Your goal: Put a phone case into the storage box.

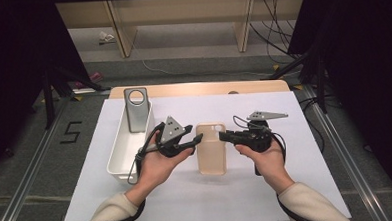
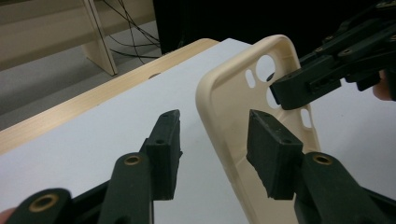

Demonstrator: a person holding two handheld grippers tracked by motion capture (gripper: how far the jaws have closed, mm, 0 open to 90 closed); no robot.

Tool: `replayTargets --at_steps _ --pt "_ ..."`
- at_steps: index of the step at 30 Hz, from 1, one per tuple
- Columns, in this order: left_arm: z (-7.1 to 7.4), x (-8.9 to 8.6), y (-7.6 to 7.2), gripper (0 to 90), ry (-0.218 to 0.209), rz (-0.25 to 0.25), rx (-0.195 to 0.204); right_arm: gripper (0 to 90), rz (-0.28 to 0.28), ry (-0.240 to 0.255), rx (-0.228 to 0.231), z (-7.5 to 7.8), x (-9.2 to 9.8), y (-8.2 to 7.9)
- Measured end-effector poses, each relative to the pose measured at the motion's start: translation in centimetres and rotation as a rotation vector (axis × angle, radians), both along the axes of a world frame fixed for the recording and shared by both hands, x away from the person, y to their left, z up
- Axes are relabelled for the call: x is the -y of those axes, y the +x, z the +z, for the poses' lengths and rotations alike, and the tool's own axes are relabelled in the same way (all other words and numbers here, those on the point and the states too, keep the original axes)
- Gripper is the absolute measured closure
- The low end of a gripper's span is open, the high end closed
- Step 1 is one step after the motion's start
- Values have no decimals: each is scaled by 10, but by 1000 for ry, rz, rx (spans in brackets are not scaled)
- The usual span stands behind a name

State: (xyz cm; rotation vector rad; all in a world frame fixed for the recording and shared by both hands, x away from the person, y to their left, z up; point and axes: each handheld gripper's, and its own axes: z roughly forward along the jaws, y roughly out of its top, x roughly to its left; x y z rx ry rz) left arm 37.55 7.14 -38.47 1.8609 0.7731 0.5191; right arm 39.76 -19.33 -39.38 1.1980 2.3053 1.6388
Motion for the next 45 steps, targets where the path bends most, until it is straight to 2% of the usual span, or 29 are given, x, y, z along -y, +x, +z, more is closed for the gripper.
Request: replayTargets --at_steps 11,23,29,33,39,45 --pt "-1 3 4 637 -24 6 -32 822 6 -4 5 0 -1 0" --pt "2 5 5 712 -43 31 -39 822 7 -5 9 0 -2 -1" --pt "0 5 5 757 -48 44 -52 822 10 -10 14 1 -4 -2" --pt "1 5 3 791 -65 54 -64 821 7 -12 10 0 -3 -2" --pt "1 5 2 818 -84 69 -64 821 9 -19 14 -1 -5 -1" --pt "2 5 1 827 -72 70 -48 818 7 -25 15 -1 -5 -2"
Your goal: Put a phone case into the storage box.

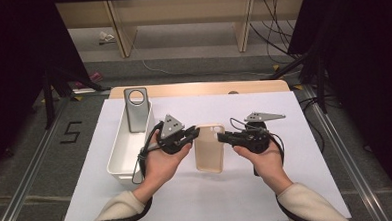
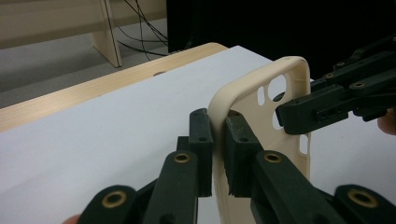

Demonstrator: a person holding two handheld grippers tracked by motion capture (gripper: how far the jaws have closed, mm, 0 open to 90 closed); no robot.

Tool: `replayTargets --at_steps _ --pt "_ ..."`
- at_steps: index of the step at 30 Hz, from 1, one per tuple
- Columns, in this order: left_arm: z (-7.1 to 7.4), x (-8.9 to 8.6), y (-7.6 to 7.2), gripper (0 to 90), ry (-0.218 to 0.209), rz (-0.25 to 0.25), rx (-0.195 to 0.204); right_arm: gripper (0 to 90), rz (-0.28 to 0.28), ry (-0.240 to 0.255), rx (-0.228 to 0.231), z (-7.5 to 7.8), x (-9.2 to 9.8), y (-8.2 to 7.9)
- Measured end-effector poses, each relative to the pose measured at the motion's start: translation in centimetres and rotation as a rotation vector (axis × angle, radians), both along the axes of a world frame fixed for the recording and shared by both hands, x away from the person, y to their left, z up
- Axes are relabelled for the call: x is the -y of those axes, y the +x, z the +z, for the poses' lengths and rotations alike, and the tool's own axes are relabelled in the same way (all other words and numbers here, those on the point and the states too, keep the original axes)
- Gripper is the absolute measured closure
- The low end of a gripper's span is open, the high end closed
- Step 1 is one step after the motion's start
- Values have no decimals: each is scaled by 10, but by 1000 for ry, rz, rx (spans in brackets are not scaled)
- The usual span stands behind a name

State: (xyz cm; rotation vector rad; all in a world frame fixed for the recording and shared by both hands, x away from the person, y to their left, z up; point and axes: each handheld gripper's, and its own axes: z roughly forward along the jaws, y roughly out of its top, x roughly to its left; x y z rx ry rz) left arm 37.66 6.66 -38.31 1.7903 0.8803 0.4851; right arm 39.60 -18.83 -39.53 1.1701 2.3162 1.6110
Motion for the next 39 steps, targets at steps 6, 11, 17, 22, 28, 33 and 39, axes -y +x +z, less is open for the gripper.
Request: replayTargets --at_steps 6,11,17,22,28,33,39 --pt "1 0 0 830 6 -5 15 816 0 -6 6 -1 -1 0" --pt "3 0 0 833 4 -9 25 814 2 -7 15 0 -1 0" --pt "5 -2 -1 834 11 -16 48 788 6 -5 29 1 -2 -1" --pt "4 -4 1 834 12 0 50 621 13 -11 53 3 -1 0" --pt "6 -9 3 834 12 15 60 370 56 -45 98 4 -3 0" --pt "10 -15 5 833 5 32 72 230 52 -54 139 4 -3 0" --pt "15 -23 7 833 -7 55 80 204 70 -87 185 4 3 -3"
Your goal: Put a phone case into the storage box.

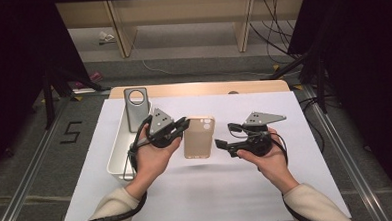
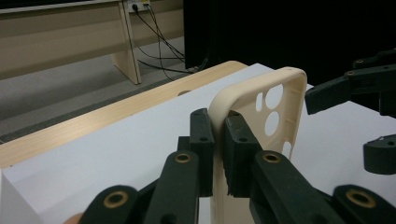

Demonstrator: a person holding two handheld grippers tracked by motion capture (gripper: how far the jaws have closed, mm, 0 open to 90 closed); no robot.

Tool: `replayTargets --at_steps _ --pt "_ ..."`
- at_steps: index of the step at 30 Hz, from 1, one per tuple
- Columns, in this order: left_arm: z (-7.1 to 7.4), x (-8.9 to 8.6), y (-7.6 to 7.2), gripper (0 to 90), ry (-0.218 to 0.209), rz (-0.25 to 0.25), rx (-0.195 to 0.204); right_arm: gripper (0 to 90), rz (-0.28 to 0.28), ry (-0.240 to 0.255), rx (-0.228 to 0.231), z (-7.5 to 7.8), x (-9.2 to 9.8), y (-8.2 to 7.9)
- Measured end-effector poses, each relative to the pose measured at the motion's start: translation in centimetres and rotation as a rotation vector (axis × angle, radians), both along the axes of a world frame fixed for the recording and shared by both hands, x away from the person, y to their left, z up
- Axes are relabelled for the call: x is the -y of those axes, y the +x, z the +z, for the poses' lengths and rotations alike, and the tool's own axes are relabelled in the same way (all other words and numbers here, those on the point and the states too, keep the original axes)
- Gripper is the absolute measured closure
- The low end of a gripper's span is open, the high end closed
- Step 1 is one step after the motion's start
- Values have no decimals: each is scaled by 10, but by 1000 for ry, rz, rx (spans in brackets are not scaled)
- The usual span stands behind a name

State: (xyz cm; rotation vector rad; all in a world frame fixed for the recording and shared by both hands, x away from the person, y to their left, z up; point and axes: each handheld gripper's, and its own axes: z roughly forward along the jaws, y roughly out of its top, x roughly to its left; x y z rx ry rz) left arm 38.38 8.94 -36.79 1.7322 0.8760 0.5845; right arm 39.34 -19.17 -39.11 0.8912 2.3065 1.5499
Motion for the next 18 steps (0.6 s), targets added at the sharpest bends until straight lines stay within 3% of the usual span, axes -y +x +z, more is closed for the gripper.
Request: replayTargets --at_steps 10,18 --pt "11 -12 2 833 -18 29 18 165 -30 -9 14 -2 23 -2" --pt "13 -19 4 832 -5 45 31 163 -65 -8 13 -5 37 -4"
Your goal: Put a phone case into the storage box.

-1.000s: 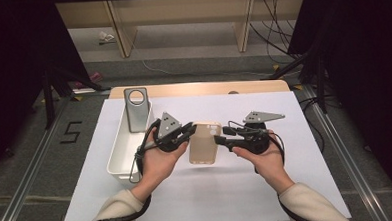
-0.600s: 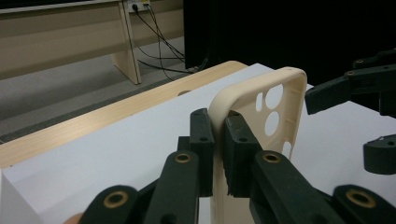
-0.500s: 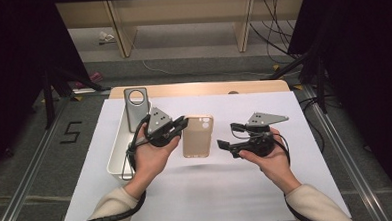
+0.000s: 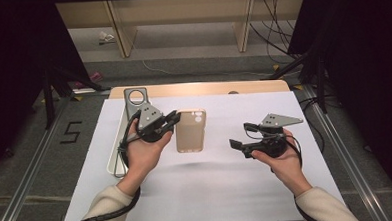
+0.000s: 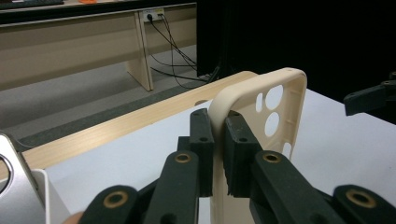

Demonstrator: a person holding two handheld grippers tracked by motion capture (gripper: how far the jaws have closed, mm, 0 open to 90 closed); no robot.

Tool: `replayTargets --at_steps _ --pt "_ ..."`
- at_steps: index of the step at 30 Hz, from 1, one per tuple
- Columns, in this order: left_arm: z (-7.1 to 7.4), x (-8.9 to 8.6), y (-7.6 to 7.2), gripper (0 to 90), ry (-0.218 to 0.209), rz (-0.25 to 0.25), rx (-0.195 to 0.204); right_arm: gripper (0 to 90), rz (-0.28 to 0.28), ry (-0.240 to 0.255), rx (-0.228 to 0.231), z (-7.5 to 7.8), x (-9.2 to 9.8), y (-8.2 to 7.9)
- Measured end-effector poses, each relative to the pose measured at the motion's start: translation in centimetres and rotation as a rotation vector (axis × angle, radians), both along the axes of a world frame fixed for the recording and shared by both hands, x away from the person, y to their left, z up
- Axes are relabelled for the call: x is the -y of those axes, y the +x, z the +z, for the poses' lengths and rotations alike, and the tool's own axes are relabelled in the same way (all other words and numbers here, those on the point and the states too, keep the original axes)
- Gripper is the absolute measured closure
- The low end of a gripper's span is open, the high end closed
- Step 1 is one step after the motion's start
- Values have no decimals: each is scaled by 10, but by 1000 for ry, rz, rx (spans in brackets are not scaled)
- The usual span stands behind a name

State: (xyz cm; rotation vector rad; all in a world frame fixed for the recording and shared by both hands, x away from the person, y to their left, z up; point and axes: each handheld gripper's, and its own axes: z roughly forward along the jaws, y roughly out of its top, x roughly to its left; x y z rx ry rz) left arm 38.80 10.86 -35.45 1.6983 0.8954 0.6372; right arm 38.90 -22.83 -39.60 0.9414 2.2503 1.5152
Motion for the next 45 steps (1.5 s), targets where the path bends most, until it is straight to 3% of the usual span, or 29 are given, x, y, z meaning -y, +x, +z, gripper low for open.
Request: replayTargets --at_steps 18,45 --pt "15 -22 3 832 -12 48 22 162 -53 11 -8 -3 17 -4" --pt "36 -57 7 832 -25 113 48 163 -68 7 -9 -5 21 -5"
